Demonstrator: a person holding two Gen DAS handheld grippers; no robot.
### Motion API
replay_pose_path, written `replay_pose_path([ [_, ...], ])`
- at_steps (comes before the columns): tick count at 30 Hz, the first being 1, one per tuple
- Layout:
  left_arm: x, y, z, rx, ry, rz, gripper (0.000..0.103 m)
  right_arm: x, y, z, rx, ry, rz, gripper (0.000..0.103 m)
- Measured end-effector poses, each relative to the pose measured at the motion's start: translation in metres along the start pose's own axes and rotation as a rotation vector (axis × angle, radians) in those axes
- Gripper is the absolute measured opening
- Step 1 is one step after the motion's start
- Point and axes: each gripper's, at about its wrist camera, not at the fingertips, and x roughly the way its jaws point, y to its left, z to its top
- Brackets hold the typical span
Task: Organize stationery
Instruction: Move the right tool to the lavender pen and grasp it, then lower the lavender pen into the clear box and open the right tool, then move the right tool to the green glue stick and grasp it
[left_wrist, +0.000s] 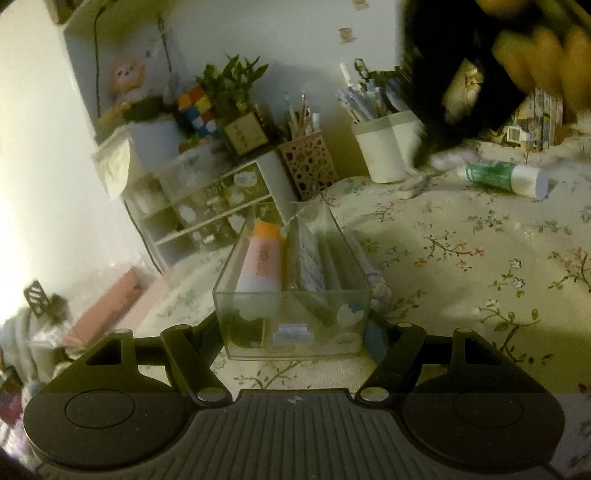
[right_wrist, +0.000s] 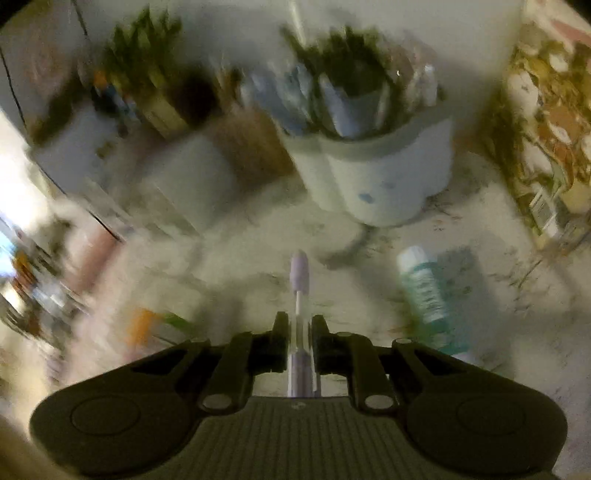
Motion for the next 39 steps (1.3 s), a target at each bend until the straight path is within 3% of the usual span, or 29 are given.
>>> replay_pose_path([
  [4, 0.001, 0.001, 0.001, -0.002, 0.005, -0.004, 0.072, -0.015, 0.026, -0.007, 0.067, 0.000, 0.148, 0.024],
  [9, 0.001, 0.000, 0.000, 0.000, 0.004, -0.001, 0.072, -0.001, 0.062, -0.016, 0.203, 0.083, 0.271, 0.024],
  [15, 0.001, 0.001, 0.000, -0.008, 0.006, -0.007, 0.072, 0.017, 0.091, -0.022, 0.245, 0.093, 0.143, 0.025],
  [26, 0.003, 0.004, 0.001, -0.024, 0.011, -0.020, 0.073, 0.026, 0.107, -0.026, 0.145, 0.141, 0.098, 0.026],
  [30, 0.005, 0.013, 0.001, -0.093, 0.032, -0.054, 0.073, 0.011, 0.086, -0.020, 0.161, 0.086, 0.137, 0.027],
  [31, 0.006, 0.017, 0.000, -0.123, 0.039, -0.070, 0.073, 0.004, 0.076, -0.017, 0.157, 0.043, 0.127, 0.032],
  [35, 0.012, 0.032, -0.003, -0.249, 0.073, -0.133, 0.073, -0.022, 0.039, -0.008, 0.120, -0.105, -0.033, 0.035],
  [39, 0.017, 0.043, -0.005, -0.333, 0.100, -0.179, 0.073, -0.032, 0.010, -0.006, 0.011, -0.163, -0.189, 0.046],
])
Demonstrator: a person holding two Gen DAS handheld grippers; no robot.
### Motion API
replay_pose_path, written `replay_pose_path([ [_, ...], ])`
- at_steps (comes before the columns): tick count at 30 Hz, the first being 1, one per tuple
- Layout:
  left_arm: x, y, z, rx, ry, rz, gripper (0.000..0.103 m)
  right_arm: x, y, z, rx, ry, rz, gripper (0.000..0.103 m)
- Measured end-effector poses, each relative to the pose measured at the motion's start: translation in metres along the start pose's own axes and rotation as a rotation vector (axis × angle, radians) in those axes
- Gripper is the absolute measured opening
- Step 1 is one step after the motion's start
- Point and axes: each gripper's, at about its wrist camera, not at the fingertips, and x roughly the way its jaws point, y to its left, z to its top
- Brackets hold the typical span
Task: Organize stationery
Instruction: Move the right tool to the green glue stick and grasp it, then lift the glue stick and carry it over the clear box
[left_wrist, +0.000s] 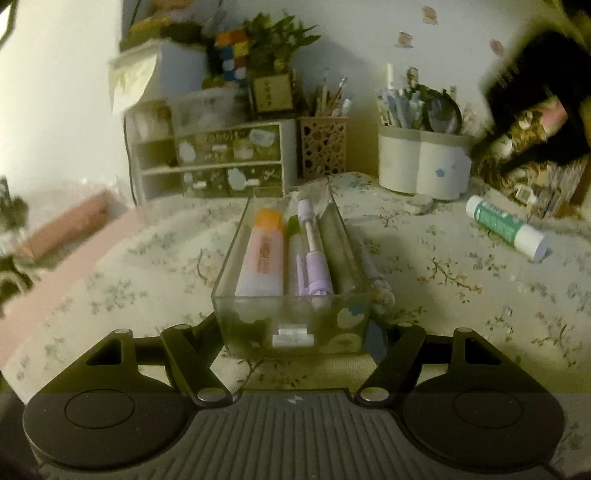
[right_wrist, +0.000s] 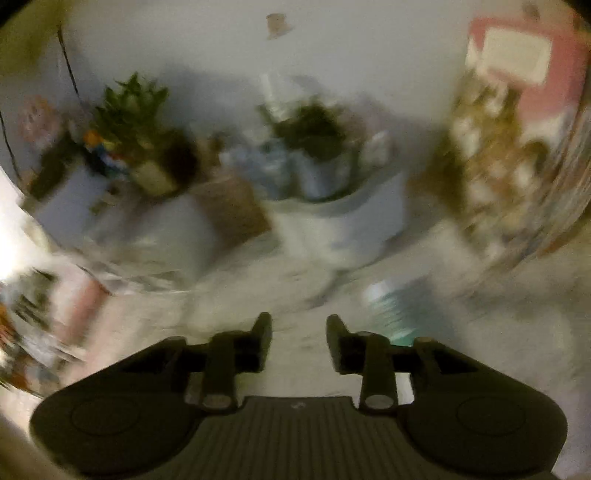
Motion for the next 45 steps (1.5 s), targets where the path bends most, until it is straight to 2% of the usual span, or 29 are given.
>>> replay_pose_path([
  [2, 0.000, 0.002, 0.000, -0.009, 0.003, -0.008, 0.072, 0.005, -0.009, -0.002, -0.074, 0.006, -0.084, 0.046],
  [4, 0.000, 0.002, 0.000, -0.010, 0.004, -0.008, 0.072, 0.012, -0.017, -0.005, -0.134, 0.013, -0.123, 0.046],
  [6, 0.000, 0.001, 0.000, -0.004, 0.003, -0.004, 0.072, 0.020, -0.024, -0.006, -0.169, 0.030, -0.134, 0.046],
  [10, -0.003, -0.013, -0.003, 0.089, -0.036, 0.049, 0.072, 0.041, -0.025, -0.013, -0.275, 0.072, -0.184, 0.045],
  [14, 0.001, -0.003, 0.000, 0.018, -0.010, 0.011, 0.073, 0.053, -0.028, -0.017, -0.286, 0.125, -0.183, 0.040],
  [17, 0.002, -0.004, 0.000, 0.017, -0.012, 0.010, 0.073, 0.051, -0.032, -0.015, -0.226, 0.131, -0.166, 0.040],
  [23, 0.003, -0.001, -0.001, -0.006, -0.015, -0.004, 0.073, 0.047, -0.048, -0.011, 0.006, 0.160, -0.035, 0.040],
  [30, 0.002, 0.000, -0.002, -0.030, -0.015, -0.004, 0.072, 0.037, -0.051, -0.014, 0.149, 0.144, 0.049, 0.040],
  [35, 0.000, 0.010, -0.003, -0.070, -0.017, 0.029, 0.072, 0.034, -0.065, -0.019, 0.266, 0.133, 0.106, 0.040],
  [38, 0.000, 0.010, -0.003, -0.065, -0.017, 0.033, 0.072, 0.037, -0.065, -0.027, 0.266, 0.143, 0.078, 0.040],
  [42, 0.002, -0.003, 0.003, -0.055, 0.004, 0.060, 0.072, 0.033, -0.061, -0.032, 0.297, 0.120, 0.141, 0.040],
  [45, 0.004, -0.012, 0.003, -0.044, 0.002, 0.040, 0.072, 0.036, -0.050, -0.034, 0.268, 0.133, 0.138, 0.040],
])
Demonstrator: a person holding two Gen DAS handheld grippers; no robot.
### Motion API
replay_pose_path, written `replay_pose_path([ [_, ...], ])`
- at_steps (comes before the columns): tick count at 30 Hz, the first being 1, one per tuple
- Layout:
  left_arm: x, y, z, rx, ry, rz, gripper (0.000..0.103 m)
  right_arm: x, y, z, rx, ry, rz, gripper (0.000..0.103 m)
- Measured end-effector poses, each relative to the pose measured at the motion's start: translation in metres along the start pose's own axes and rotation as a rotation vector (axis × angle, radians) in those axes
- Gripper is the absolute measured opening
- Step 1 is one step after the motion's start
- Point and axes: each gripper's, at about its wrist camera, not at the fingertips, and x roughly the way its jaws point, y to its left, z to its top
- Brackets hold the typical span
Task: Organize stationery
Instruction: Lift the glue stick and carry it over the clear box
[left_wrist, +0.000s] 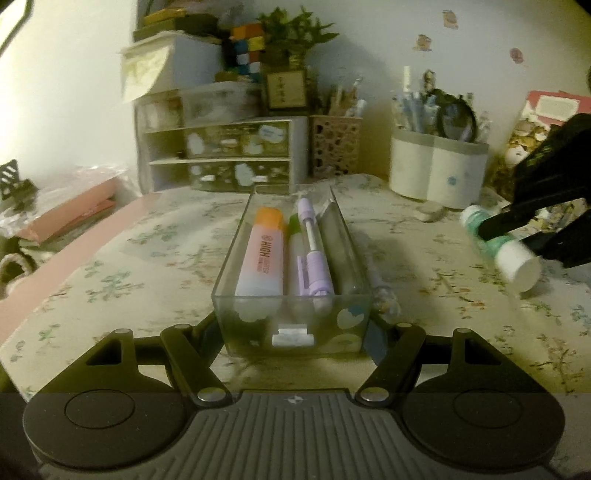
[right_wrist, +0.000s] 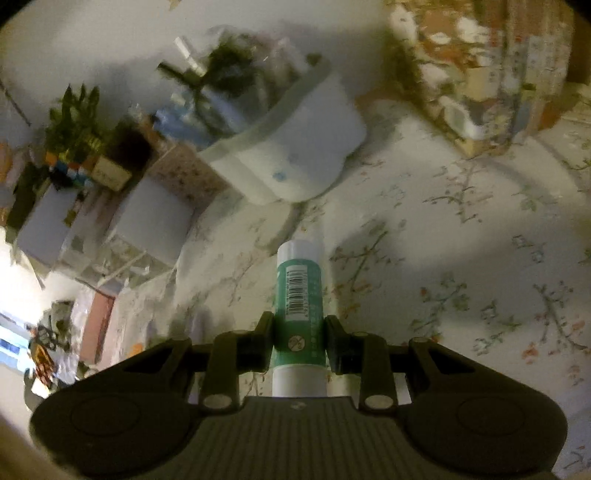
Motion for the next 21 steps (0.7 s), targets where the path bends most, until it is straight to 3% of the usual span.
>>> replay_pose_path([
  [2, 0.000, -0.003, -0.001, 0.006, -0.009, -0.001, 0.072, 0.005, 0.002, -0.003, -0.008, 0.007, -0.021, 0.040],
  [8, 0.003, -0.003, 0.001, -0.009, -0.001, -0.006, 0.072, -0.002, 0.004, -0.008, -0.004, -0.031, 0.023, 0.040],
  [17, 0.007, -0.004, 0.006, -0.011, 0.021, -0.015, 0.072, 0.001, 0.018, -0.011, -0.080, -0.023, -0.018, 0.040],
  [21, 0.012, -0.003, 0.018, -0.011, 0.090, -0.020, 0.072, 0.004, 0.015, -0.015, -0.091, -0.022, -0.033, 0.040],
])
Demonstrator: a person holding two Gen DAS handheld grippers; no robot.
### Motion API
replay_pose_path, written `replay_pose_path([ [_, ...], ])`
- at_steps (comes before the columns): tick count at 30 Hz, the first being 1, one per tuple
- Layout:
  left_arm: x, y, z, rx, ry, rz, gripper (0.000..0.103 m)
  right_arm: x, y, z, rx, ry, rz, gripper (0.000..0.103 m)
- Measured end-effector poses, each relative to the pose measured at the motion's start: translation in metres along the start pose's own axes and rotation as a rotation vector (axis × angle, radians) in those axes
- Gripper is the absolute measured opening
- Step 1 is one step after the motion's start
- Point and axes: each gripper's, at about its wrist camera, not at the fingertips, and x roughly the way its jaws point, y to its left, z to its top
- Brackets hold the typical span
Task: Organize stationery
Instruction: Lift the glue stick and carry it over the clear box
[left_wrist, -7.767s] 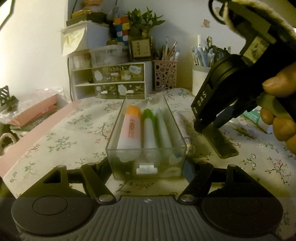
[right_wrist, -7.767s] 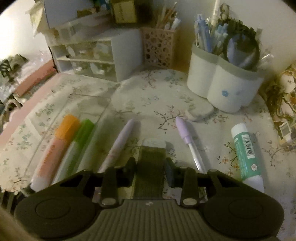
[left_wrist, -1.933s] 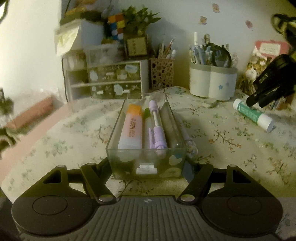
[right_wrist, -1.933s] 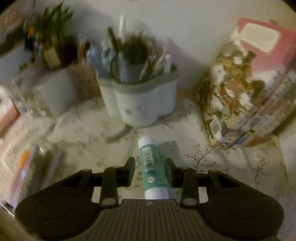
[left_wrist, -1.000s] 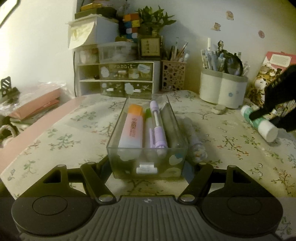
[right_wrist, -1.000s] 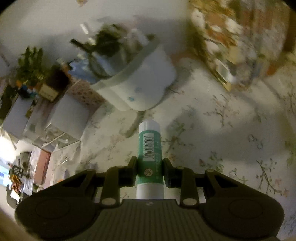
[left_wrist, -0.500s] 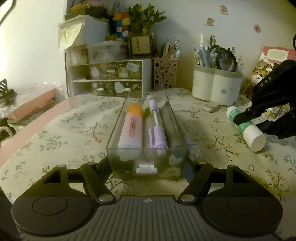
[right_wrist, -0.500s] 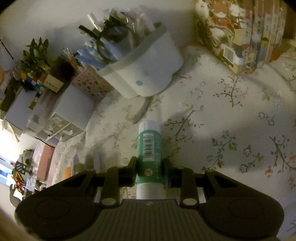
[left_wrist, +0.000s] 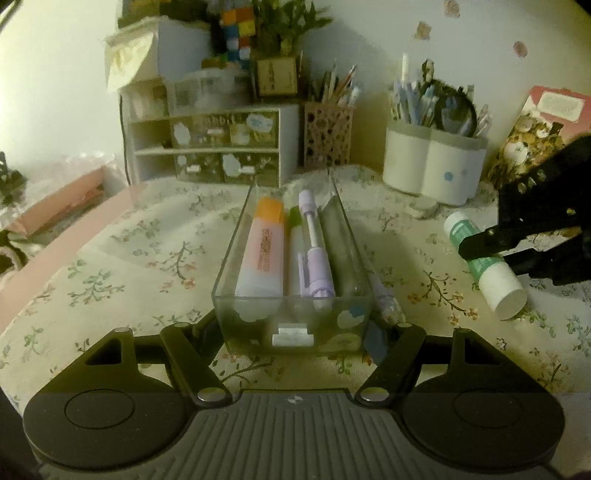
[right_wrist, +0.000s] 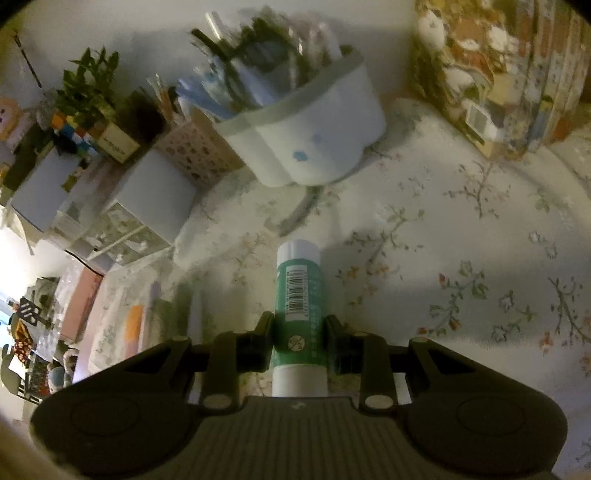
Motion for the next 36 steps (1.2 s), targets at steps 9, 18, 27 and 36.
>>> replay_pose_path([
  [9, 0.011, 0.000, 0.003, 0.011, -0.022, -0.013, 0.072, -0.002, 0.008, -0.009, -0.105, -0.037, -0.028, 0.040],
  [18, 0.011, 0.000, 0.004, 0.008, -0.027, -0.014, 0.072, -0.003, 0.010, -0.016, -0.131, -0.070, -0.041, 0.041],
  [27, 0.011, 0.001, 0.003, 0.012, -0.031, -0.017, 0.072, -0.009, 0.008, 0.000, 0.000, 0.013, 0.033, 0.040],
  [36, 0.011, 0.000, 0.003, 0.015, -0.033, -0.017, 0.072, -0.015, 0.087, 0.016, -0.151, 0.055, 0.141, 0.040],
])
